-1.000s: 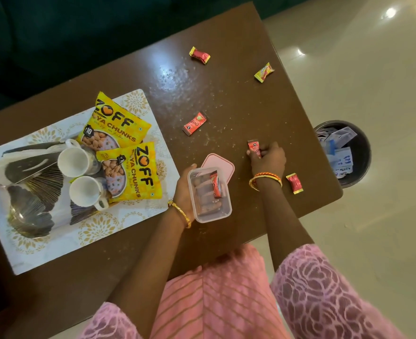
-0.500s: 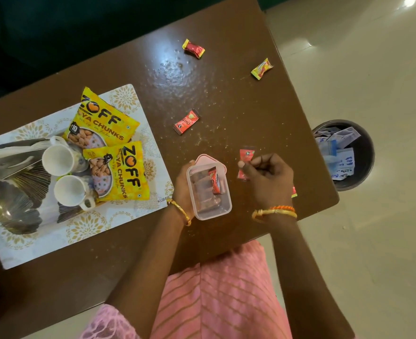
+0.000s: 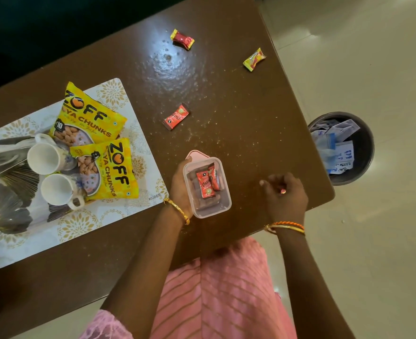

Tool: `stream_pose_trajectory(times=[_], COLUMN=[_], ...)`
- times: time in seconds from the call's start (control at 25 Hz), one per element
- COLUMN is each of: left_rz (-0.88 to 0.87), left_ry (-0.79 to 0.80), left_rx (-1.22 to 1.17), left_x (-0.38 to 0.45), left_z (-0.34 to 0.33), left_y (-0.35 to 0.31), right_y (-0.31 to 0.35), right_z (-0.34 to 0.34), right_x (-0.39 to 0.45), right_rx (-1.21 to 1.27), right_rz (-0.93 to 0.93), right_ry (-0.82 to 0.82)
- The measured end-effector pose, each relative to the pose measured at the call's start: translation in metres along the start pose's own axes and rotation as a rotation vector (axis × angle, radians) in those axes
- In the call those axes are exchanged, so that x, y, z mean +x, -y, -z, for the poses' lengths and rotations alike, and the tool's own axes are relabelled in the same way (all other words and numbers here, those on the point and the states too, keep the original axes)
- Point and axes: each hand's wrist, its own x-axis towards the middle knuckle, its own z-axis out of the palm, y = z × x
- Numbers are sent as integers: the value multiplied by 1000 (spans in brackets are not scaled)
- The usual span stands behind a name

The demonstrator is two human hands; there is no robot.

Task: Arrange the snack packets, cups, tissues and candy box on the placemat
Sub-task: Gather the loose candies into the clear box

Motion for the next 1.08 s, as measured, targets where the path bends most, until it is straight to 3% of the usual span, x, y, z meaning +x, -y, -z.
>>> stream_pose_trajectory(times=[0.08,0.16,0.4,0.52,0.6,0.72,0.8,0.92,1.08], left_rz=[-36,-66,-96,-93,-97,-119,-178,-203,-175], left_ry=[8,5,-14,-28,-12,12,-29,-53,69], left_rx=[11,31,54,63,31,-3,10,-23,-122], left_x=[1,0,2,0,-2,-5,-6,-7,-14], left_z=[-2,-6,-6,-4,-4,-8,-10,-12,-4], left_y=[-1,-1,3,4,2,0,-1,-4,-11], right_y=[-18,-28,-32,-13,9,48,70,87,97], right_z=[4,5,4,7,10,10,-2,-26,-34], right_x=[11,13,15,11,7,-5,-17,-31,-21], right_rx=[-319,-464,-273,-9,152,272,211,-92,-20], right_rz=[-48,-94,-64,-148,-163,-87,6,165,207], right_ry=[42,43,-28,-24,45,306,431,477,364])
